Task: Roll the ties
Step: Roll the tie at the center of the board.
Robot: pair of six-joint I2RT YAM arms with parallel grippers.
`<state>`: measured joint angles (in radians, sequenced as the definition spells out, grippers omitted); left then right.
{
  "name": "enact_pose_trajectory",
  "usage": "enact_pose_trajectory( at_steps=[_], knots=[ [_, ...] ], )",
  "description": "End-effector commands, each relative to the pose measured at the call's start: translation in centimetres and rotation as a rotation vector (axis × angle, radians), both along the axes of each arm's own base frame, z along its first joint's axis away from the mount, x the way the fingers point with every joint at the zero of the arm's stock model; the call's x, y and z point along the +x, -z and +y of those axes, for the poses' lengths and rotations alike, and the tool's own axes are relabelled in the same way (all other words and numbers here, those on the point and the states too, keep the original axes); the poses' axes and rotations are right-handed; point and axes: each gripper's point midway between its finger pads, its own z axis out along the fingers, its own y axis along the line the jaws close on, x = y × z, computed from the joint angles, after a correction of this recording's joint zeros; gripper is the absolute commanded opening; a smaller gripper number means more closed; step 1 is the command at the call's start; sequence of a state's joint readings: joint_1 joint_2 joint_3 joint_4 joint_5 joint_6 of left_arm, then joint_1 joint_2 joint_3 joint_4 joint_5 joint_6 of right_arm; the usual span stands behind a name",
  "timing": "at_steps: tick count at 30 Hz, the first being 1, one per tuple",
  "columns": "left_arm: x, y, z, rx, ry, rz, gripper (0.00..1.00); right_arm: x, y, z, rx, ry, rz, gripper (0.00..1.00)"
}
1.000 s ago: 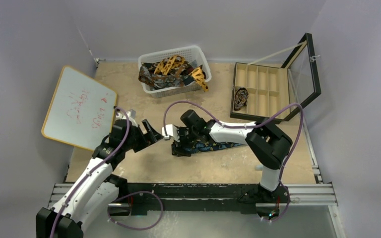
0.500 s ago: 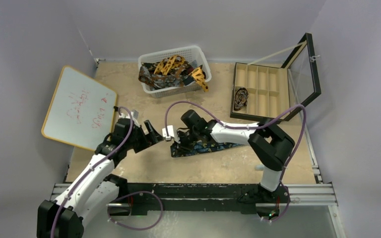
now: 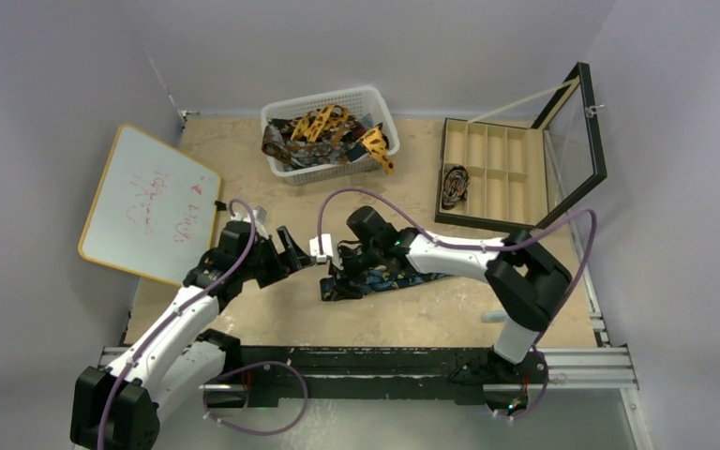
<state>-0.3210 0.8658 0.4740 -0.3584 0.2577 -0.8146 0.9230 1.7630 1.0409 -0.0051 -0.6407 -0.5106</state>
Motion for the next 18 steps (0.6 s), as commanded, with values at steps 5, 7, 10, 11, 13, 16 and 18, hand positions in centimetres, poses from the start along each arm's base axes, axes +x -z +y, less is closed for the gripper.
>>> enact_pose_trajectory(
  at_steps=[5, 7, 10, 11, 13, 16, 18],
  knots=[
    [0.6, -0.9, -0.5, -0.014, 0.037, -0.05, 0.82, 2.0, -10.2, -0.9, 0.276, 0.283, -0.046, 0.75],
    [0.7, -0.9, -0.6, -0.017, 0.039, -0.052, 0.82, 4.2, -12.2, -2.7, 0.355, 0.49, 0.033, 0.8],
    [0.7, -0.9, -0.8, -0.027, 0.05, -0.061, 0.82, 7.7, -13.3, -6.9, 0.465, 0.841, 0.319, 0.98],
    [0.6, -0.8, -0.8, -0.03, 0.054, -0.06, 0.82, 8.7, -12.6, -8.3, 0.464, 0.972, 0.438, 0.99],
    [0.6, -0.8, -1.0, -0.036, 0.059, -0.061, 0.82, 9.2, -9.5, -10.3, 0.367, 1.094, 0.636, 0.99],
    [0.6, -0.5, -1.2, -0.043, 0.069, -0.057, 0.82, 6.3, -7.7, -9.2, 0.341, 0.99, 0.827, 0.99],
    [0.5, -0.4, -1.4, -0.049, 0.08, -0.049, 0.82, 5.3, -7.2, -9.0, 0.35, 0.99, 0.892, 0.99]
  ],
)
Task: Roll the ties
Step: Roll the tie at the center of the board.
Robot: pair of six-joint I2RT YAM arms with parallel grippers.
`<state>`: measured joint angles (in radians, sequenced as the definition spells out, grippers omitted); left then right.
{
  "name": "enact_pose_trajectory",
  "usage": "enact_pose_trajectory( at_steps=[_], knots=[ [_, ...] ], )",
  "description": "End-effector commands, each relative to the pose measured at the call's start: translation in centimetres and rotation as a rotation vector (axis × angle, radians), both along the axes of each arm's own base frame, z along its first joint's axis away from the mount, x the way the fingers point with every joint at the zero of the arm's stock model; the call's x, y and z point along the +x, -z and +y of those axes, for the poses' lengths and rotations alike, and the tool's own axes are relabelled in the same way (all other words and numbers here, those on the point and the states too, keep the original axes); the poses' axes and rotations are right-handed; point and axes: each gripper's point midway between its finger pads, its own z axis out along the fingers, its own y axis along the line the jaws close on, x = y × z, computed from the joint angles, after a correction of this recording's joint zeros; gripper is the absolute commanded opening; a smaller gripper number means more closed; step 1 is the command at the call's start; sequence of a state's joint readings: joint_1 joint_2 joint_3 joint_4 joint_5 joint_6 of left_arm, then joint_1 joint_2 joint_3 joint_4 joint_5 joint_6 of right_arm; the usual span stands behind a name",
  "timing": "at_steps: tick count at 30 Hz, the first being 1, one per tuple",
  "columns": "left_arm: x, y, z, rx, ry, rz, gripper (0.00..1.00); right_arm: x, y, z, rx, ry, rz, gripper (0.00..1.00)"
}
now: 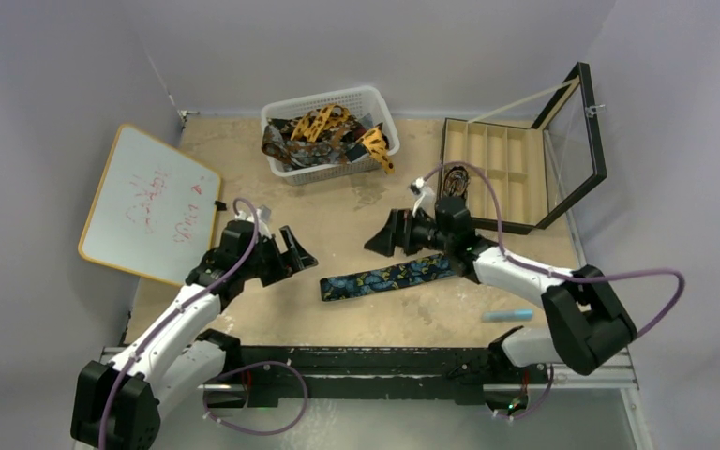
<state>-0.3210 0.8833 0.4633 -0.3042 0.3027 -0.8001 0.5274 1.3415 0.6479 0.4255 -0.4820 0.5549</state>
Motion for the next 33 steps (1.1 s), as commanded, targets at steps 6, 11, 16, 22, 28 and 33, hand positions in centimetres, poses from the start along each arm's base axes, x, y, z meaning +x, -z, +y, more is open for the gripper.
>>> enact_pose_trajectory(
  at_steps=[6, 11, 16, 22, 28, 33],
  knots=[
    [-0.1, 0.1, -1.1, -0.049, 0.07, -0.026, 0.82, -5.3, 3.8, 3.1, 0.074, -0.057, 0.335, 0.84],
    [-0.6, 0.6, -1.9, -0.079, 0.116, -0.01, 0.82, -6.4, 5.7, 5.7, 0.027, -0.12, 0.37, 0.69],
    [-0.9, 0.8, -2.2, -0.098, 0.138, -0.001, 0.8, -5.3, 6.1, 5.8, 0.001, -0.082, 0.36, 0.64],
    [-1.3, 1.1, -2.7, -0.119, 0.172, 0.006, 0.79, -5.3, 7.1, 5.9, -0.034, -0.09, 0.384, 0.54],
    [-1.6, 1.3, -3.1, -0.144, 0.201, 0.015, 0.77, -5.4, 7.2, 5.8, -0.042, -0.091, 0.387, 0.56],
    [-1.7, 1.3, -3.4, -0.159, 0.211, 0.018, 0.76, -5.8, 7.3, 5.6, -0.045, -0.104, 0.387, 0.62]
  ],
)
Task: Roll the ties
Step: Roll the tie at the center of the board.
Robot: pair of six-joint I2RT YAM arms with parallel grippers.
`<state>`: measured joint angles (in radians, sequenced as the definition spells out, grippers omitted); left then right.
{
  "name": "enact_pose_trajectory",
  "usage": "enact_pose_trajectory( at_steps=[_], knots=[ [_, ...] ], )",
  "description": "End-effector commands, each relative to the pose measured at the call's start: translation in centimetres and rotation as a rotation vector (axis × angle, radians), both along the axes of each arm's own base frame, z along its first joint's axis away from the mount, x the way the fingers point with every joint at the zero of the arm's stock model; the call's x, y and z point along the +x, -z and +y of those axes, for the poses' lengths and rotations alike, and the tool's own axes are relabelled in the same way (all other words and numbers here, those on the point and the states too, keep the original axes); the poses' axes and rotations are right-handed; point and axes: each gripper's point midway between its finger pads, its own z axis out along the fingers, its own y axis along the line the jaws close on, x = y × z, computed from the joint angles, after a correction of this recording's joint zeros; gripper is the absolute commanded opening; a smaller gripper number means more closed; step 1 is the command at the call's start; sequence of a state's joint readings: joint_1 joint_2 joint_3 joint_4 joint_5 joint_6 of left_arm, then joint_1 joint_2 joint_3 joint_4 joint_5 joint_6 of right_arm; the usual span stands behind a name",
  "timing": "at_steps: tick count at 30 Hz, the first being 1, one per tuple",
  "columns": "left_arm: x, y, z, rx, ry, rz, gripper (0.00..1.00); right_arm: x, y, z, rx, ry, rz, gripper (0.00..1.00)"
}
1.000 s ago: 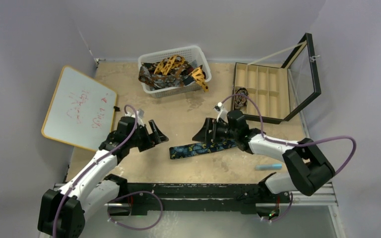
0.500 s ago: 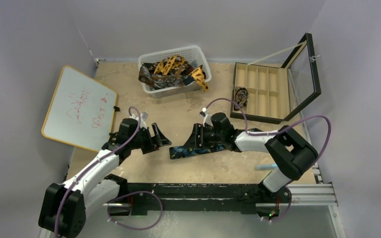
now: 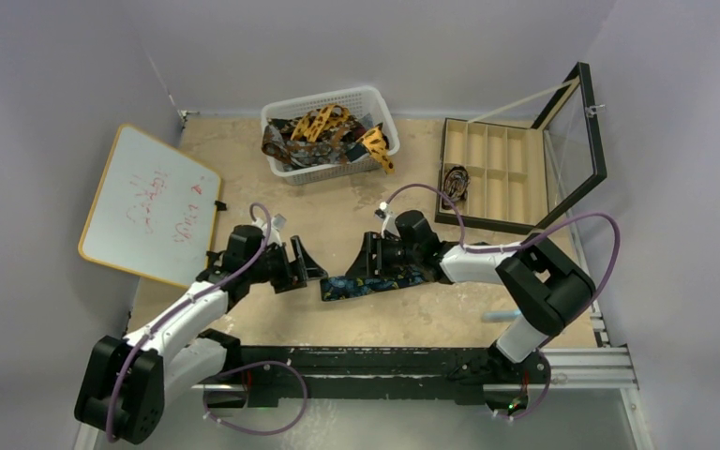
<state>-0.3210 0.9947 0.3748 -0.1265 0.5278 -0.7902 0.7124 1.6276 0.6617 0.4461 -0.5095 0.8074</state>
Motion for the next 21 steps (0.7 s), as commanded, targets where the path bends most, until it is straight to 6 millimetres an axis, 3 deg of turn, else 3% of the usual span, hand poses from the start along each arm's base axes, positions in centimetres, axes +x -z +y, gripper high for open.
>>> enact_pose_trajectory(
  at_steps=[1, 12, 21],
  knots=[
    [0.3, -0.7, -0.6, -0.036, 0.038, -0.044, 0.76, 0.4, -1.0, 0.3, 0.014, -0.012, -0.035, 0.6],
    [-0.6, 0.4, -1.4, -0.073, 0.109, -0.006, 0.74, 0.6, 1.7, 0.3, -0.061, -0.011, 0.045, 0.36],
    [-0.9, 1.1, -1.9, -0.125, 0.114, 0.009, 0.75, 0.3, 3.2, 0.2, -0.104, -0.009, 0.098, 0.3]
  ],
)
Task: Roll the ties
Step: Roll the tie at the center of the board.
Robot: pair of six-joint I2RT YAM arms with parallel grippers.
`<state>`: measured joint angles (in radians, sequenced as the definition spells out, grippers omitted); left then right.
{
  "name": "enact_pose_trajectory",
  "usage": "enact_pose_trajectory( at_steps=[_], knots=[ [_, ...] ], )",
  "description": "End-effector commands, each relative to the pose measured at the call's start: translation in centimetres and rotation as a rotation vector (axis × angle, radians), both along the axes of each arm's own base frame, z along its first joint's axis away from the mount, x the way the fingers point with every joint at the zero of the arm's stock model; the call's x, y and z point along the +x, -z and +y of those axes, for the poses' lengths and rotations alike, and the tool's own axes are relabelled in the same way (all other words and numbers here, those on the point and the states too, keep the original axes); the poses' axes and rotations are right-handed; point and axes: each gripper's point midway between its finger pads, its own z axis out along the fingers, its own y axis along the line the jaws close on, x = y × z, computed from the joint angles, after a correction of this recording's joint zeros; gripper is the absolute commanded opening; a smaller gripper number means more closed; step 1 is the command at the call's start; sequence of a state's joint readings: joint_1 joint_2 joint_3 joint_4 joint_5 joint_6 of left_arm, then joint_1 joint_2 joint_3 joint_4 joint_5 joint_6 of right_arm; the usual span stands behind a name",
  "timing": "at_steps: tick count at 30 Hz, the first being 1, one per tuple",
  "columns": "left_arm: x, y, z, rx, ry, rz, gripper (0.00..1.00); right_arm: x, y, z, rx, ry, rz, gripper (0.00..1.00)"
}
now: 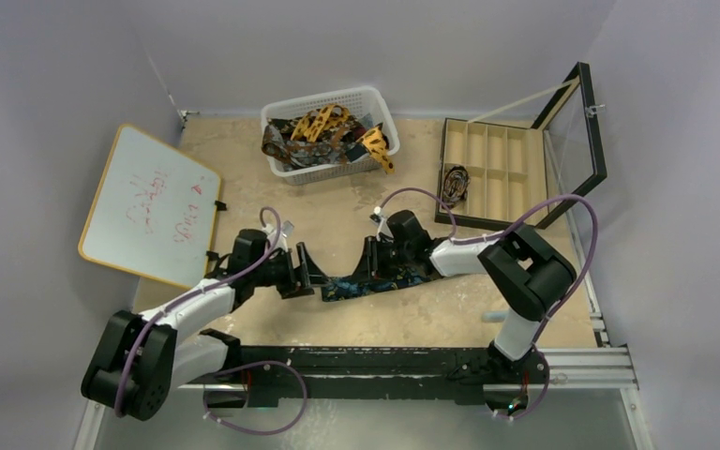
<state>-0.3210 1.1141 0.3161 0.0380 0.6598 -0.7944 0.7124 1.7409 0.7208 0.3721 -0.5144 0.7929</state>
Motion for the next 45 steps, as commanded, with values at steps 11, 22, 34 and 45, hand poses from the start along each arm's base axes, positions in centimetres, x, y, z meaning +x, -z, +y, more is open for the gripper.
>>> enact_pose_trajectory(
  at_steps=[11, 22, 34, 45],
  knots=[
    [0.4, 1.1, -0.1, -0.056, -0.152, 0.08, 0.72, 0.3, 0.7, 0.1, -0.032, 0.003, 0.021, 0.28],
    [0.5, 3.1, -0.8, -0.088, -0.291, 0.148, 0.64, 0.1, 1.0, 0.1, -0.033, -0.006, 0.035, 0.26],
    [1.2, 3.3, -1.7, -0.092, -0.273, 0.094, 0.41, 0.1, 1.3, 0.2, -0.035, -0.013, 0.041, 0.24],
    [3.5, 1.4, -0.9, 0.033, -0.289, 0.004, 0.08, 1.6, -1.9, 0.4, -0.031, -0.001, -0.065, 0.43]
  ],
)
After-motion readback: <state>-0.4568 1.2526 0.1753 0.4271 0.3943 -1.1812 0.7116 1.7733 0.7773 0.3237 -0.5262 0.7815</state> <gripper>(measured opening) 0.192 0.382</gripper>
